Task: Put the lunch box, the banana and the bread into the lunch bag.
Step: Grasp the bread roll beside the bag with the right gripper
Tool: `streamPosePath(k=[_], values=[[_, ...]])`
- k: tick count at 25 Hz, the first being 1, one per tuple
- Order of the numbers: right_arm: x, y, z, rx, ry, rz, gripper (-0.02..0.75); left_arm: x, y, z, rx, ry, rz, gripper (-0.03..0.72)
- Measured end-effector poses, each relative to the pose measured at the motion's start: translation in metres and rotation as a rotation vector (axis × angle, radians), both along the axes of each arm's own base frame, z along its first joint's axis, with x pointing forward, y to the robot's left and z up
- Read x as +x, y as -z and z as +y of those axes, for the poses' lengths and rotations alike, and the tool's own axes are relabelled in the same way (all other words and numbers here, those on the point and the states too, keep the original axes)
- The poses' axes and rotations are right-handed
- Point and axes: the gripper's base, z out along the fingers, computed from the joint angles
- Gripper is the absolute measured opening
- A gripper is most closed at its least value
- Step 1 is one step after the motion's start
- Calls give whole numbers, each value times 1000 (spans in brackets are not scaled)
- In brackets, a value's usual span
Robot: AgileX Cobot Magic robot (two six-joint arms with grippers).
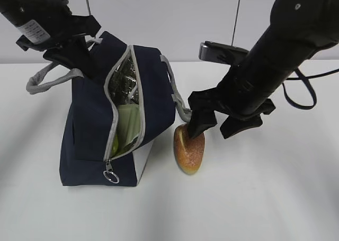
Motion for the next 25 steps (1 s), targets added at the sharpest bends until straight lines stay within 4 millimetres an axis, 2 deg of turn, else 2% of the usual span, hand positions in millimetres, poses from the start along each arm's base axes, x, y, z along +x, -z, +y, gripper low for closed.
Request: streamPosePath(k=[3, 5, 9, 15, 18, 25], values=[[7, 19, 5, 22, 33, 37, 638, 0, 0, 0, 0, 1, 2, -2], [13, 33, 7, 23, 52, 48, 659, 0, 0, 0, 1, 2, 4, -2], [22, 53, 11, 35, 94, 52, 664, -1, 0, 0, 1, 2, 6, -2], [35, 65, 14, 57, 148, 0, 655, -1, 0, 0, 2, 3, 7, -2], [42, 70, 17, 64, 152, 6, 610, -1, 0, 0, 2, 3, 7, -2], [46, 72, 21, 67, 127, 52, 426, -1, 0, 0, 2, 4, 8, -2]])
